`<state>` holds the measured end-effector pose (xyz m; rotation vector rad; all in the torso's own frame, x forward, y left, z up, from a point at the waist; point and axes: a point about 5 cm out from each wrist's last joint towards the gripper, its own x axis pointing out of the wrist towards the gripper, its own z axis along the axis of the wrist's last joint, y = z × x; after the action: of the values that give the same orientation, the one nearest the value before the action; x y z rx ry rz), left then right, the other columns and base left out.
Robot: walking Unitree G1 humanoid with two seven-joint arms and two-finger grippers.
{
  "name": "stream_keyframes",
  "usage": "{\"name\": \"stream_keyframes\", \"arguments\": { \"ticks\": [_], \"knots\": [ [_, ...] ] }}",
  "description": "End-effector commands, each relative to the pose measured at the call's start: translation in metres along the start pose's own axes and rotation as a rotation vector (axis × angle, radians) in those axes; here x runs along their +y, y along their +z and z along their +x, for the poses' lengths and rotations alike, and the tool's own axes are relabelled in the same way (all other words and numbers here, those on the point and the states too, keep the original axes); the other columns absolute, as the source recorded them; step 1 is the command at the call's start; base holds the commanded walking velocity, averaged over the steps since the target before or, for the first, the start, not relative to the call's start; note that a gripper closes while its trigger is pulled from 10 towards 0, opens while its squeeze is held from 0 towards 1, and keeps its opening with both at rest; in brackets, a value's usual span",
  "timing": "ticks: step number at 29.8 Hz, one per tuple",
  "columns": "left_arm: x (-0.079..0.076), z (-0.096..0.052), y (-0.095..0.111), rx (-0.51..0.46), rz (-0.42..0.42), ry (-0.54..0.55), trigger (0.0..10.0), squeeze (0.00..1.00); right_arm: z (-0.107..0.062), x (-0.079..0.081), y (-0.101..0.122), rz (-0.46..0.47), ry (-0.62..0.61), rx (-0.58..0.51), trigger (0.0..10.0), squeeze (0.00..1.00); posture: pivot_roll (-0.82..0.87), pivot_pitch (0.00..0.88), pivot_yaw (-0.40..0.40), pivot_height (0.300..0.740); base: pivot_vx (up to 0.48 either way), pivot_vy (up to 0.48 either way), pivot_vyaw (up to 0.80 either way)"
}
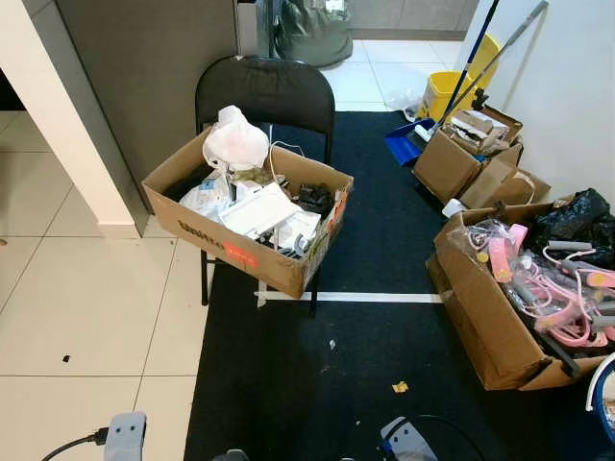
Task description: Picking trash to rubbish bin
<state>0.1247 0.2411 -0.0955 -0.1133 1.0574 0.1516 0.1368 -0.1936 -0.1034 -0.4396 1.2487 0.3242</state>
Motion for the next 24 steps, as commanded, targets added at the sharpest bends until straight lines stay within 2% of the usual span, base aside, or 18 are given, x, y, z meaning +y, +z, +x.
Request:
{"name": "stream_keyframes", "arguments": {
  "ticks": [1,14,24],
  "knots": [
    [-0.0015,-0.0013,-0.0108,0.040,0.008,-0.007,10.0,0.00,0.0009,0.0085,0.0000,0.013,0.031,-0.005,10.0,0.00,0.01,0.068,-0.008,0.740,0.000,0.000,0.00],
    [-0.0053,-0.0020,-0.0185,0.065,0.006,-0.013,10.0,0.00,0.0008,0.0078,-0.0001,0.011,0.033,-0.003,10.0,0.00,0.00,0.068,-0.010,0.740,0.000,0.000,0.00],
    [0.0027,-0.0036,-0.0193,0.081,0.007,0.001,10.0,0.00,0.0008,0.0071,0.0012,0.009,0.034,-0.006,10.0,0.00,0.00,0.065,-0.013,0.740,0.000,0.000,0.00]
  ]
}}
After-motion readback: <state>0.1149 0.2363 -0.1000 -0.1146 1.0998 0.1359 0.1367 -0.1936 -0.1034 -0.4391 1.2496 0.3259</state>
